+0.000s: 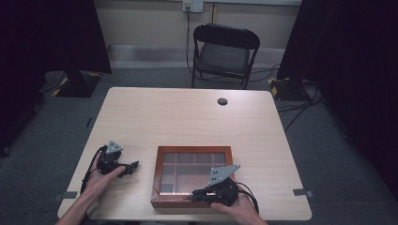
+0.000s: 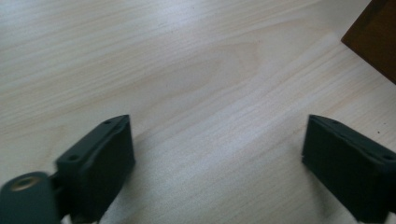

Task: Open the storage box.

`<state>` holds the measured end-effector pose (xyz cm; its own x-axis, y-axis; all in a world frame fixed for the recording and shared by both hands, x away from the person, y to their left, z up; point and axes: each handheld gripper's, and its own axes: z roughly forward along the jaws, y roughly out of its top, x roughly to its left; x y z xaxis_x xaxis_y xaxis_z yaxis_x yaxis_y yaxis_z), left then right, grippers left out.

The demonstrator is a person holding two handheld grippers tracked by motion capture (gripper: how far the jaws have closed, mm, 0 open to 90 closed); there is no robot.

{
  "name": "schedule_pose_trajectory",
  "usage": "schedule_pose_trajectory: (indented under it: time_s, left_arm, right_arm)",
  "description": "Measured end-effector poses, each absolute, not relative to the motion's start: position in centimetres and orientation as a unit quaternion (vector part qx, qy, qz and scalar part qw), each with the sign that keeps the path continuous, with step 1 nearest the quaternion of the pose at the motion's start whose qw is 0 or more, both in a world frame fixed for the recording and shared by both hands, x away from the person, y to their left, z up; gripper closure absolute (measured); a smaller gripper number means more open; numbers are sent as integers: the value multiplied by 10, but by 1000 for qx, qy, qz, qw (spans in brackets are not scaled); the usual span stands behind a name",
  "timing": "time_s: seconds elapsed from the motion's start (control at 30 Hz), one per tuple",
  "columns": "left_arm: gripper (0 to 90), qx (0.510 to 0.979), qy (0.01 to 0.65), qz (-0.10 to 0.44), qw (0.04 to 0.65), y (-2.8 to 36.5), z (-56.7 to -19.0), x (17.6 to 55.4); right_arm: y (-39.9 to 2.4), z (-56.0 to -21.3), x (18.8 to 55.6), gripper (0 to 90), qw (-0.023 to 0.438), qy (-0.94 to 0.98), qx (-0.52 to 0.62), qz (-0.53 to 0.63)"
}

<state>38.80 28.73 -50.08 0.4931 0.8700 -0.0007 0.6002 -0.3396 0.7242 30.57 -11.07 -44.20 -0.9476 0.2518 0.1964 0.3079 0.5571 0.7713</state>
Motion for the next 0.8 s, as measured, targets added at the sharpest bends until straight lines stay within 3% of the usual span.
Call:
schedule_pose_trajectory:
  time_s: [0.37, 0.8]
  left_arm:
    - [165, 787, 459, 198, 363, 288, -492, 384]
    - [162, 803, 390, 171, 416, 257, -475, 364]
  right_arm:
    - [-112, -435, 306, 823, 28, -882, -152, -446]
    - [-114, -416, 310, 827, 28, -876, -148, -457]
